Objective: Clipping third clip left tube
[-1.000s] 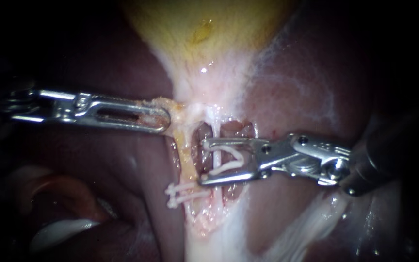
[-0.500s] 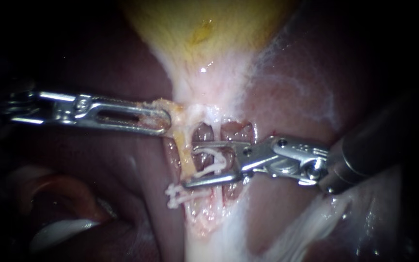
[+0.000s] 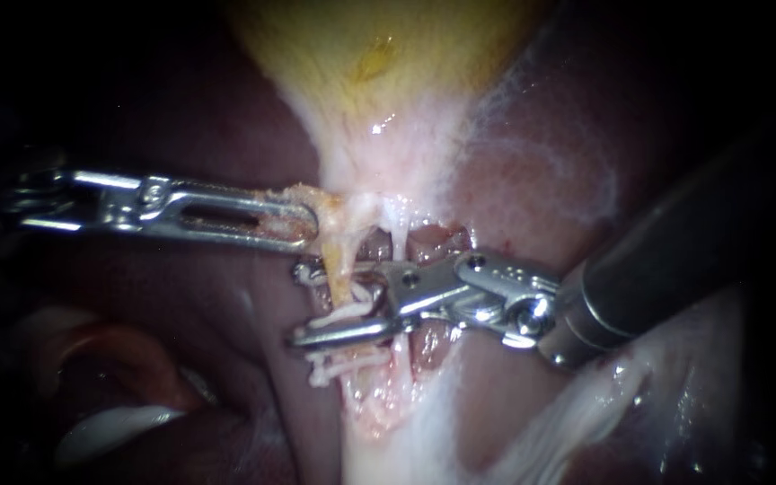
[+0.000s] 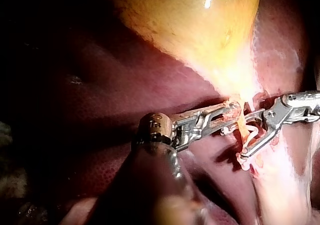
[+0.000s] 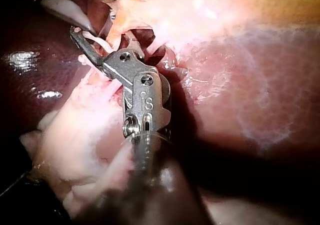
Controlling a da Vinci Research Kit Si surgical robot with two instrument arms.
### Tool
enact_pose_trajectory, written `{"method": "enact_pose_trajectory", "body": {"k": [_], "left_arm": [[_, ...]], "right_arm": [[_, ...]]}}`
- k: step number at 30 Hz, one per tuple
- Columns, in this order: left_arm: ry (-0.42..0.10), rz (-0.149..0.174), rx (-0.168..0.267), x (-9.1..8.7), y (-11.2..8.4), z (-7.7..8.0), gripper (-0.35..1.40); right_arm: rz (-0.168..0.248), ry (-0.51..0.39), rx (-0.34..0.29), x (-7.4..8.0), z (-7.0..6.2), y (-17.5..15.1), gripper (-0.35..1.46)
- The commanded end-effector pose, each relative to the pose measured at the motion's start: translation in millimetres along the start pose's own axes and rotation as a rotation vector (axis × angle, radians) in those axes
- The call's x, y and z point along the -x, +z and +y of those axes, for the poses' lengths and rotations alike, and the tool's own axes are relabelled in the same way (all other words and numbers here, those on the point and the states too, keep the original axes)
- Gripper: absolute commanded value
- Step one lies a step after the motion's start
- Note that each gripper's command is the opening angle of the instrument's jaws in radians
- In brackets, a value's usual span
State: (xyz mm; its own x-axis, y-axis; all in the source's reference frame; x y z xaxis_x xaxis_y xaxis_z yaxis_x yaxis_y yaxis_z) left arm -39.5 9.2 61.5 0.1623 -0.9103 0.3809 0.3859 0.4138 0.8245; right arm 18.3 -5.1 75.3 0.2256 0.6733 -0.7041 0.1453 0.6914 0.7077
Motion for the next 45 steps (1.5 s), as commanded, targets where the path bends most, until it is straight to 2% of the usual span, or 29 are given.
{"method": "enact_pose_trajectory", "body": {"k": [1, 9, 16, 22, 25, 27, 31, 37, 45], "left_arm": [[0.0, 0.0, 0.0, 0.0, 0.1, 0.0, -0.35], [0.0, 0.0, 0.001, 0.0, 0.2, 0.0, -0.35], [0.0, 0.0, 0.001, -0.1, 0.2, 0.0, -0.35], [0.0, 0.0, 0.0, -0.1, 0.1, 0.0, -0.35], [0.0, 0.0, 0.0, -0.1, 0.1, 0.1, -0.35], [0.001, 0.0, 0.0, -0.1, 0.1, 0.1, -0.35], [0.001, 0.0, 0.0, -0.1, 0.1, 0.1, -0.35], [0.001, 0.0, 0.0, -0.1, 0.1, 0.1, -0.35], [0.001, 0.0, -0.001, 0.0, 0.1, 0.2, -0.35]], "right_arm": [[0.012, 0.005, -0.003, 0.0, 0.1, 0.2, 0.49], [0.058, 0.036, -0.016, -1.0, 0.6, 0.3, 0.45], [0.062, 0.045, -0.02, -1.4, 0.6, -0.3, 0.37], [0.066, 0.062, -0.014, -2.1, 0.5, -1.6, 0.13], [0.069, 0.066, -0.003, -2.4, 0.5, -2.4, -0.09], [0.072, 0.079, 0.007, -2.5, 0.5, -2.9, -0.33], [0.072, 0.101, 0.006, -2.2, 0.5, -3.2, -0.35], [0.063, 0.134, -0.021, -0.9, 0.3, -2.8, -0.35], [0.063, 0.134, -0.022, -0.9, 0.4, -3.0, -0.35]]}}
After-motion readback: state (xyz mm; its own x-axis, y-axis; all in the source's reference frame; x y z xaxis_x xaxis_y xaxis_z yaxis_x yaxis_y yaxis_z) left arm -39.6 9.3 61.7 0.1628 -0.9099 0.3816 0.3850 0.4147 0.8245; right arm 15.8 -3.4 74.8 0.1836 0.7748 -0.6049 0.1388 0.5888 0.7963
